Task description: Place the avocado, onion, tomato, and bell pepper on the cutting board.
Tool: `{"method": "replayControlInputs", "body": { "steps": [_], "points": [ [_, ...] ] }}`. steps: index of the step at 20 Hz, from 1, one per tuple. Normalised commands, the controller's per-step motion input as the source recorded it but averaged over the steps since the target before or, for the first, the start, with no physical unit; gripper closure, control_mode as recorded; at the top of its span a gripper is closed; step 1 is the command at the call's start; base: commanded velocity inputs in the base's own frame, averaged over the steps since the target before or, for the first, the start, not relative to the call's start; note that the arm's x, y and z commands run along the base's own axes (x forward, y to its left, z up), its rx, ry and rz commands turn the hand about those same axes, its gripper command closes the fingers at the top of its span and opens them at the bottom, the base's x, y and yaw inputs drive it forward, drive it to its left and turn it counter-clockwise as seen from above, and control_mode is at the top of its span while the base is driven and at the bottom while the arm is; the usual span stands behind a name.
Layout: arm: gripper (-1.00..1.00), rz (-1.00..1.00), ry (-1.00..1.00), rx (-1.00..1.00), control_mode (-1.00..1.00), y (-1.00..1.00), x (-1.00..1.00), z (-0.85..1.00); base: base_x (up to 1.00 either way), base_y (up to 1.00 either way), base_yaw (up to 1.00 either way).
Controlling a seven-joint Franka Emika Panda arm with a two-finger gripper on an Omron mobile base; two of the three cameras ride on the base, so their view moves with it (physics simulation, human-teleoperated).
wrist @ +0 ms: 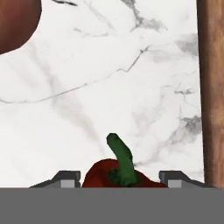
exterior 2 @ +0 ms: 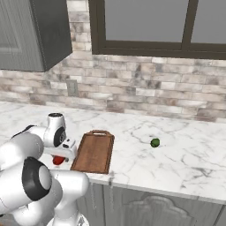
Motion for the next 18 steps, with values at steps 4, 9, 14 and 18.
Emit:
{"method": "replayControlInputs", "body": {
  "steps": [4, 9, 14, 18],
  "points": [
    [1.00, 0.00, -0.08, 0.00, -1.00, -0.19, -0.11, 0.31, 0.00, 0.00, 0.00],
    [1.00, 0.00, -0.12, 0.00, -1.00, -0.19, -0.05, 0.57, 0.00, 0.00, 0.00],
    [1.00, 0.00, -0.11, 0.00, -1.00, -0.21, -0.02, 0.65, 0.00, 0.00, 0.00],
    [1.00, 0.02, -0.06, 0.00, -1.00, -0.23, 0.00, 0.46, 0.00, 0.00, 0.00]
  ]
}}
